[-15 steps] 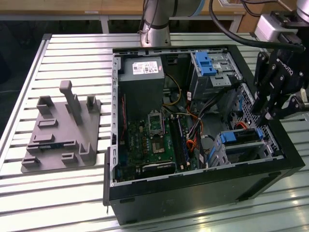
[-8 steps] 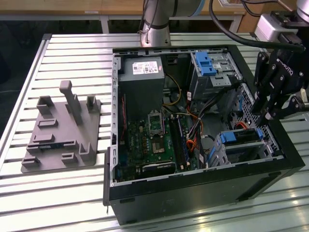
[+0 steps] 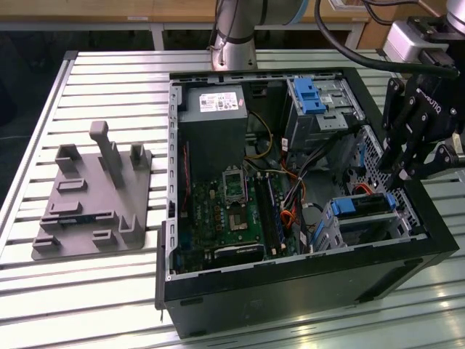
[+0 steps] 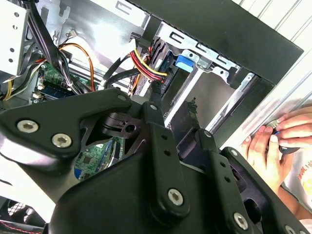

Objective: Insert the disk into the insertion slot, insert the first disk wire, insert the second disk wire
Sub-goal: 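Insert the second disk wire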

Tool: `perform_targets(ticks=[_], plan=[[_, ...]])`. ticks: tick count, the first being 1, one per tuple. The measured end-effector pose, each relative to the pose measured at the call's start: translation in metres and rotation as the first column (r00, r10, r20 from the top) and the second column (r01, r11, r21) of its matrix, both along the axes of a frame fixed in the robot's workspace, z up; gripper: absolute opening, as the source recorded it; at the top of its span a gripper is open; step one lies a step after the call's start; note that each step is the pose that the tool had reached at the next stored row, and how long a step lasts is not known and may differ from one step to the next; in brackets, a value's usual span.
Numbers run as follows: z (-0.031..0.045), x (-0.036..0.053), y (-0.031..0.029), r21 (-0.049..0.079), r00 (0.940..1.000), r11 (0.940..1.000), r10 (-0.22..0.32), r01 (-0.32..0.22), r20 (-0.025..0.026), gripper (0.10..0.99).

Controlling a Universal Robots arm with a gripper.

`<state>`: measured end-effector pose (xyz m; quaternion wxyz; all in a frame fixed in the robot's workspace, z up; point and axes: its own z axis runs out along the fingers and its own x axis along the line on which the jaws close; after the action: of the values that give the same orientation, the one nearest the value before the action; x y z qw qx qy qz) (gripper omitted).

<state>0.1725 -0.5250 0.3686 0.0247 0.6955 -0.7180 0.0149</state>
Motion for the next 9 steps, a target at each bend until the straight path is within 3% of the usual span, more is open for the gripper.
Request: perform_targets(ticks=[5,9], plan=[[0.0001,0.0003,0.0012,-0.001,1.0000,1.0000,0.000,0.000,0.0000,0.361],[0.0036,0.0004,0.0119,-0.018,1.0000,0.9998,0.000,0.000,-0.0001,0.361]])
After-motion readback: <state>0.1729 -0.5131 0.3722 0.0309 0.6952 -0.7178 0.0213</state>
